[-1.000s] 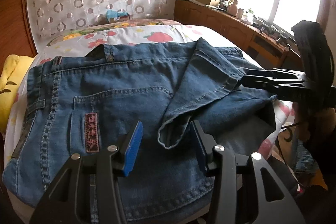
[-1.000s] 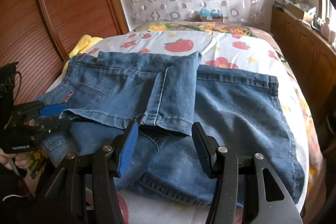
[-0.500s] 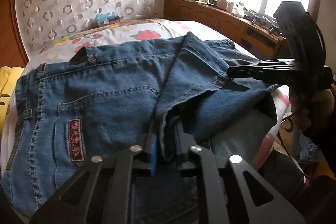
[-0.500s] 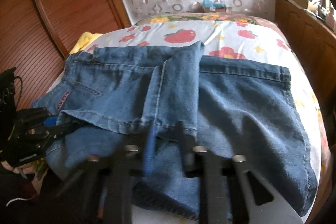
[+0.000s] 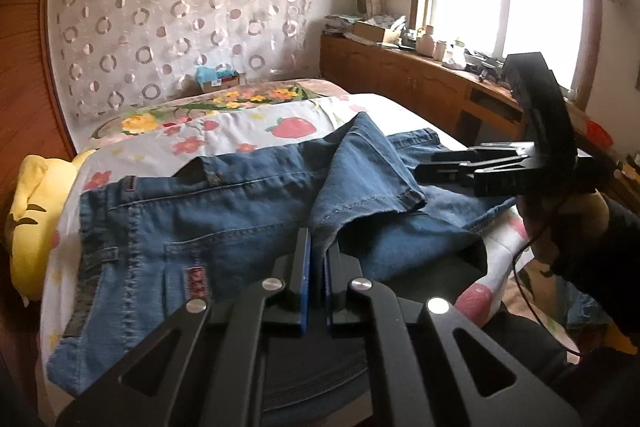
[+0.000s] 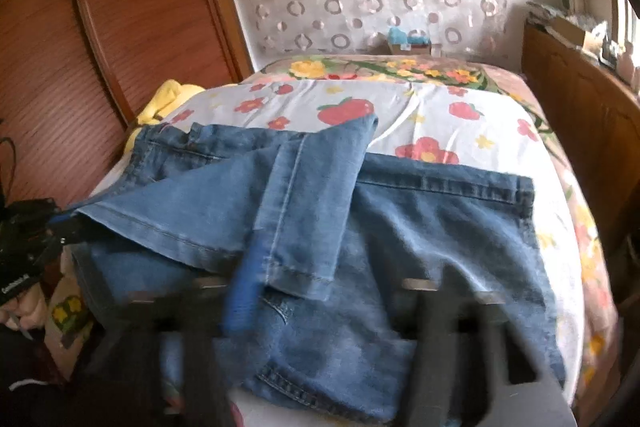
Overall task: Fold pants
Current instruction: 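Close the left tool on the jeans edge while the right tool grips the folded leg, then lift the jeans with both tools and fold them over onto themselves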
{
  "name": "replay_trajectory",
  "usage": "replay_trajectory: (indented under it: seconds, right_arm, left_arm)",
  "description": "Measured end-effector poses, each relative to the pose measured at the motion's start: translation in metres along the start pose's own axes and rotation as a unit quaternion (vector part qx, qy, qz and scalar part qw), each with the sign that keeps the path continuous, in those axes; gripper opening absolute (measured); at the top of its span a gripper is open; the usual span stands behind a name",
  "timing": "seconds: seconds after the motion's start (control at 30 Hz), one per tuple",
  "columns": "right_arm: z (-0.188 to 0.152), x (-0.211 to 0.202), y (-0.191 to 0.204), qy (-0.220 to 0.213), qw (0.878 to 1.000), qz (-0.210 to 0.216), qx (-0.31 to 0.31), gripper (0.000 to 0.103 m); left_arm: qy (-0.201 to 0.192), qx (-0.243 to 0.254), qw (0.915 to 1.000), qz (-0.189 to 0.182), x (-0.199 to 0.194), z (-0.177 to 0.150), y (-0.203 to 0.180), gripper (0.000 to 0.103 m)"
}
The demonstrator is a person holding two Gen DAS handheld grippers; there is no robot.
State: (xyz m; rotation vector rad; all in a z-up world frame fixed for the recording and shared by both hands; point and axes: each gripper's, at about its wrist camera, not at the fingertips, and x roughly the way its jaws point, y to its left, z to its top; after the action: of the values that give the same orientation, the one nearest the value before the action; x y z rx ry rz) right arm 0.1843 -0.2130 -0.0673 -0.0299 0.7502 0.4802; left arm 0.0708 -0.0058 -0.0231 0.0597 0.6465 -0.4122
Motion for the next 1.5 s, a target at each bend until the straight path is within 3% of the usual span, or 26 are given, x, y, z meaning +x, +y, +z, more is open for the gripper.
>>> replay_trajectory:
  seconds: [0.37, 0.5, 0.57, 0.83, 1.03, 1.27, 1.5]
  right_arm:
    - [-0.008, 0.049, 0.003, 0.054, 0.998, 0.032, 0.020, 0.062]
    - [-0.010, 0.048, 0.007, 0.055, 0.998, 0.039, 0.012, 0.012]
    - [-0.008, 0.041, 0.010, 0.046, 0.998, 0.035, 0.001, 0.008]
    - [0.020, -0.004, 0.021, -0.016, 0.999, 0.033, -0.024, 0.005]
    - [0.057, -0.019, 0.055, -0.041, 0.996, 0.058, -0.056, 0.005]
    - [0.104, -0.012, 0.105, -0.060, 0.990, 0.090, -0.092, 0.005]
    - [0.139, 0.036, 0.166, -0.031, 0.984, 0.129, -0.118, 0.005]
  left_arm:
    - [0.044, -0.021, 0.9988, 0.007, 0.027, -0.027, 0.016, 0.002]
    - [0.042, -0.019, 0.9989, 0.005, 0.028, -0.027, 0.015, 0.002]
    - [0.035, -0.018, 0.9992, 0.005, 0.024, -0.025, 0.014, 0.002]
    - [-0.008, -0.024, 0.9996, 0.013, -0.007, -0.011, 0.016, 0.002]
    - [-0.050, -0.034, 0.9978, 0.028, -0.045, 0.000, 0.032, 0.002]
    - [-0.071, -0.060, 0.9939, 0.059, -0.082, -0.009, 0.069, 0.002]
    - [-0.042, -0.100, 0.9907, 0.082, -0.083, -0.046, 0.106, 0.002]
